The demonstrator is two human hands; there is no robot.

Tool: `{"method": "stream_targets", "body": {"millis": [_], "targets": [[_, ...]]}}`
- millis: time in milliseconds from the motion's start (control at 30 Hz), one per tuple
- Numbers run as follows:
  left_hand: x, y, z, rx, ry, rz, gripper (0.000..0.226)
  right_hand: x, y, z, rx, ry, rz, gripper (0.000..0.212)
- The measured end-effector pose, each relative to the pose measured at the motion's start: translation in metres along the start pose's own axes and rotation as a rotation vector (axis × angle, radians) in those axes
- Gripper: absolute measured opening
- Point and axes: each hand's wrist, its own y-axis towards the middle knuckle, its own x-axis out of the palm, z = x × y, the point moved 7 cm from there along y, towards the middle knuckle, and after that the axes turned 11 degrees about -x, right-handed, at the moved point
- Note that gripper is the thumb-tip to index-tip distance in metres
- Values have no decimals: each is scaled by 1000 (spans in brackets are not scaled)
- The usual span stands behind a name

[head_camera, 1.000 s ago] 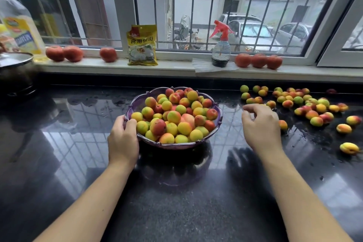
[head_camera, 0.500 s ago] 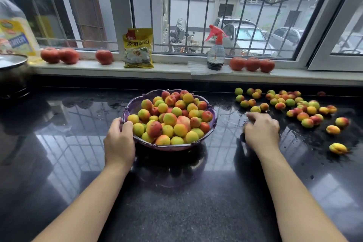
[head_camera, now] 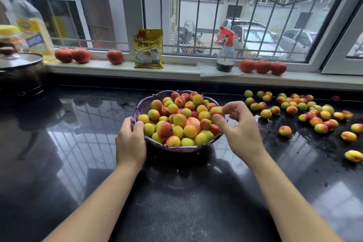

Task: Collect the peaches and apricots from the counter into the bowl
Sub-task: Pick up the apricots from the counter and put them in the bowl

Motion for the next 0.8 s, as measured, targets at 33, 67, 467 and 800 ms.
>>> {"method": "stream_targets", "body": {"millis": [33,67,467,800], "targets": [[0,0,0,-2,-6,-3,25,12,1,-8,-10,9,-47,24],[0,0,0,-3,-11,-4,25,22,1,-12,-17,-2,-92,24],[9,8,-9,-4,-251,-267,29,-29,-4,46,234,-121,186,9],[0,23,-14,-107,-157,-51,44,1,-14,49,207,-97,40,36]]}}
